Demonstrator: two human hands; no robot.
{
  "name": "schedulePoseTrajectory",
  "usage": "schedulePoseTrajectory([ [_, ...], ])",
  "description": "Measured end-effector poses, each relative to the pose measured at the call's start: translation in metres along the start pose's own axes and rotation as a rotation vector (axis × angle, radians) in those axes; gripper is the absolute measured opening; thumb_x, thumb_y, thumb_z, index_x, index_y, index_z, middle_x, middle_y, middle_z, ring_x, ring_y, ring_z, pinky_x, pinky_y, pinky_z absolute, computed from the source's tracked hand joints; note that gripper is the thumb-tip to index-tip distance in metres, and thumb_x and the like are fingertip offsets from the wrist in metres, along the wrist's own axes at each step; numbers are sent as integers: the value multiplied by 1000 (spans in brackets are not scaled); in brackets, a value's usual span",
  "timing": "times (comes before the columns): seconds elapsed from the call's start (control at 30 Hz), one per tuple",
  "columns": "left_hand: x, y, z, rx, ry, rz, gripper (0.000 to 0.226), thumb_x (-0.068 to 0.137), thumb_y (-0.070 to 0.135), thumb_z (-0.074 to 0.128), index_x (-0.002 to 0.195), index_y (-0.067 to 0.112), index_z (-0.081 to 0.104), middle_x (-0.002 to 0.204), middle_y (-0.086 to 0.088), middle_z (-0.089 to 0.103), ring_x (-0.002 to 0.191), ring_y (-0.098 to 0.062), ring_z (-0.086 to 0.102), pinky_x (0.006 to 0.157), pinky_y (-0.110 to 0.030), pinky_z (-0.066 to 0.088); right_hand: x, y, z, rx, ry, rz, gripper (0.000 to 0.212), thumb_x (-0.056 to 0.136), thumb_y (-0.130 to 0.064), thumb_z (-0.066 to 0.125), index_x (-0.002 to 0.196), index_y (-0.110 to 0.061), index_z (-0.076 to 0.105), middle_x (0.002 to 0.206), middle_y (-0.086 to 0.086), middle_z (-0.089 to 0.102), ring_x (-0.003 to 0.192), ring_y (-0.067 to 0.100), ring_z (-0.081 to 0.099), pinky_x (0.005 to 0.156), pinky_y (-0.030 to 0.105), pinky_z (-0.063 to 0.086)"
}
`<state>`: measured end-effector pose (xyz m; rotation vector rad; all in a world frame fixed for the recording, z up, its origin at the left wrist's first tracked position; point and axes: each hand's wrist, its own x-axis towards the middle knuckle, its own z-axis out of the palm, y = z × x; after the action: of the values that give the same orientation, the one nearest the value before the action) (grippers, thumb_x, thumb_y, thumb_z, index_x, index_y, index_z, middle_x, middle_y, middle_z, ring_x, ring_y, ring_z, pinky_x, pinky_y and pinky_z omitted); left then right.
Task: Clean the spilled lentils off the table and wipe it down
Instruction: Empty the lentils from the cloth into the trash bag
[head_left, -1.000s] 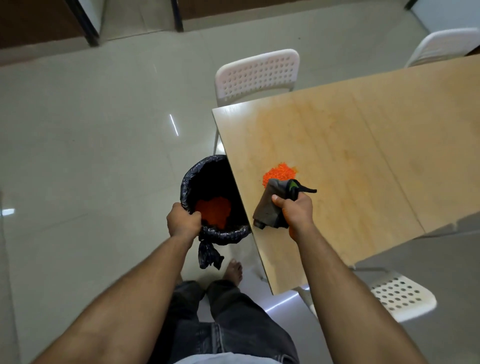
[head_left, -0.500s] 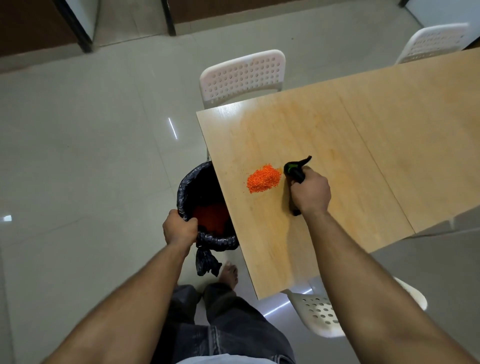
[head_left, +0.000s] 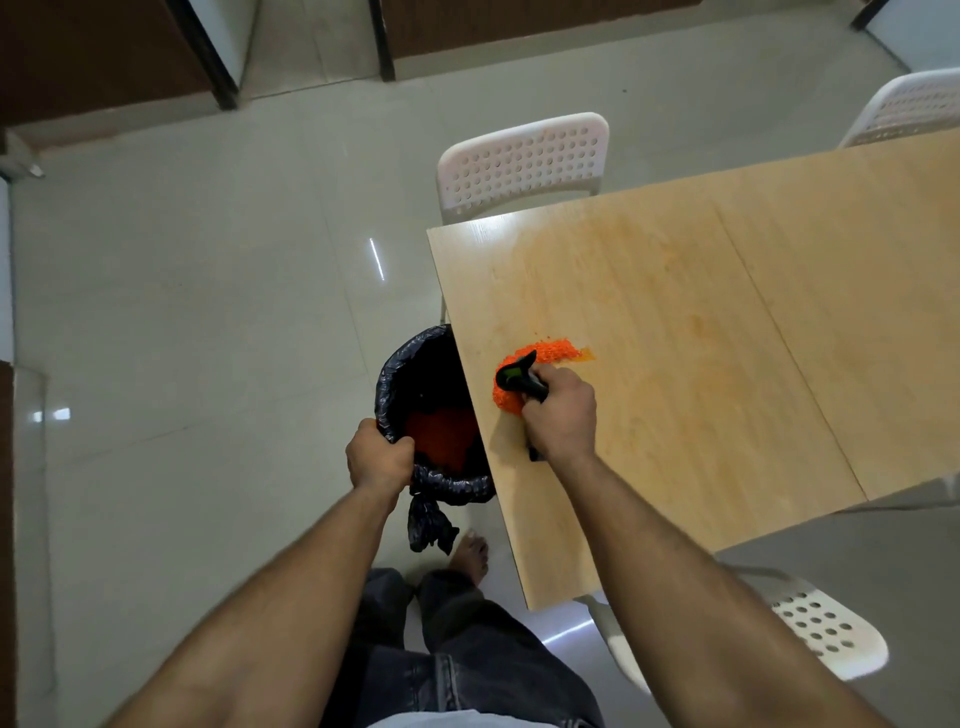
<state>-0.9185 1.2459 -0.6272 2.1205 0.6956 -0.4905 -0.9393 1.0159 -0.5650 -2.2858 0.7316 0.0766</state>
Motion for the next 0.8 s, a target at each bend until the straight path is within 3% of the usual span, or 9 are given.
schedulePoseTrajectory([
  [0.27, 5, 1, -3, -8, 12, -4, 22, 77, 13, 66, 97, 15, 60, 89, -6, 66, 78, -30, 67, 70, -50, 64, -17, -27, 39, 104, -127, -89, 37, 85, -11, 66, 119, -21, 76, 109, 0, 74, 103, 21, 66, 92, 33, 55],
  [0.43, 10, 6, -3, 20, 23, 20, 19, 79, 10, 67, 97, 10, 61, 90, -9, 66, 79, -29, 65, 71, -47, 62, -2, -17, 8, 190, -18, -72, 23, 86, -12, 72, 106, -21, 79, 92, -5, 74, 88, 15, 68, 83, 32, 58],
  [0.63, 16, 8, 2, 33, 14, 27, 21, 77, 12, 67, 97, 11, 61, 88, -8, 66, 79, -31, 66, 71, -49, 64, 49, 18, -44, 35, 236, 90, 34, 87, -18, 68, 119, -27, 75, 107, -1, 74, 100, 23, 68, 84, 34, 56],
  [0.8, 20, 11, 6, 27, 7, 25, 22, 76, 13, 67, 97, 13, 61, 89, -8, 67, 80, -31, 67, 71, -50, 64, 79, 21, -58, -54, 193, 186, 48, 89, -13, 62, 133, -30, 70, 119, 3, 73, 110, 27, 67, 86, 34, 54],
])
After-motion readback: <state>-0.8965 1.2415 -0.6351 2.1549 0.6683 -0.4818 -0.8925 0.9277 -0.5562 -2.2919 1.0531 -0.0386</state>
